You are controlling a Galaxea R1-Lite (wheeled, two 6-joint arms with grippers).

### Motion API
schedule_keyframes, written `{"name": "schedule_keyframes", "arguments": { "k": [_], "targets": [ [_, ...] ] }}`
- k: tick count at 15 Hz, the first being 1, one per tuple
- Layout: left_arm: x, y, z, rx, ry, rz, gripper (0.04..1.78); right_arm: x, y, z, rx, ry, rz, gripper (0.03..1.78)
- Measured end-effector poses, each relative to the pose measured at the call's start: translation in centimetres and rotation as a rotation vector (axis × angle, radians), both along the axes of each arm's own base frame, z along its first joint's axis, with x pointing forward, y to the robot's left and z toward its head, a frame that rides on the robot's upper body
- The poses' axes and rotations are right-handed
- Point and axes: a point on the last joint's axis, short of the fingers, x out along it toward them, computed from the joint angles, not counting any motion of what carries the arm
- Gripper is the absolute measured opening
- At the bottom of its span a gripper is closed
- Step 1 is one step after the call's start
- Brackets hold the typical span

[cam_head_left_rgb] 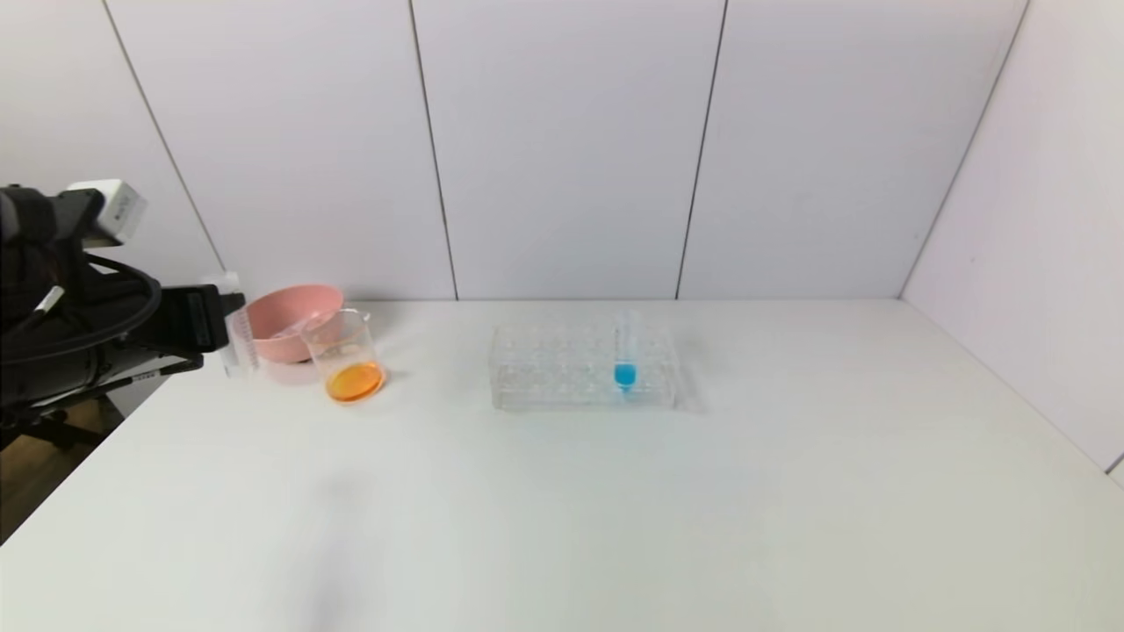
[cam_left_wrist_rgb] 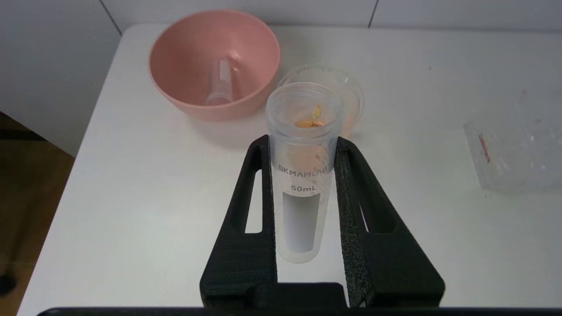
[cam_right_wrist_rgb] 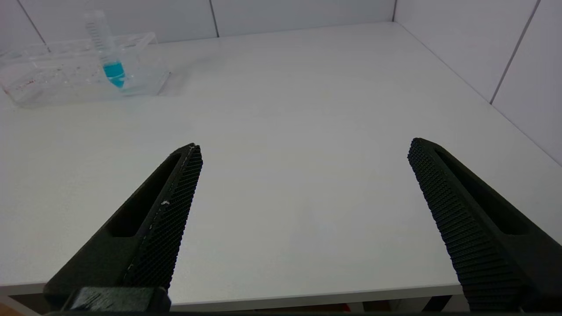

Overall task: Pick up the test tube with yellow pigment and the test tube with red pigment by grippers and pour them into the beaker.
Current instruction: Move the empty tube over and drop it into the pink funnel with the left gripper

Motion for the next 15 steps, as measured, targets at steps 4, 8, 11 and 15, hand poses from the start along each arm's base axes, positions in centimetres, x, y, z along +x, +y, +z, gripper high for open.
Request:
{"name": "schedule_keyframes", "arguments": {
  "k": [4, 8, 11, 15],
  "targets": [
    [0.8, 2.0, 0.1, -0.091, -0.205, 0.097, 0.43, 0.0, 0.0, 0.0, 0.000, 0.000, 0.000, 1.71],
    [6.2, 3.9, -0.5, -0.088, -0.262, 0.143, 0.43, 0.0, 0.0, 0.0, 0.000, 0.000, 0.000, 1.71],
    [11.3, 5.1, -1.1, -0.086, -0.246, 0.174, 0.43, 0.0, 0.0, 0.0, 0.000, 0.000, 0.000, 1.71],
    [16.7, 6.1, -3.4, -0.069, -0.190, 0.214, 0.43, 0.0, 0.0, 0.0, 0.000, 0.000, 0.000, 1.71]
  ]
}}
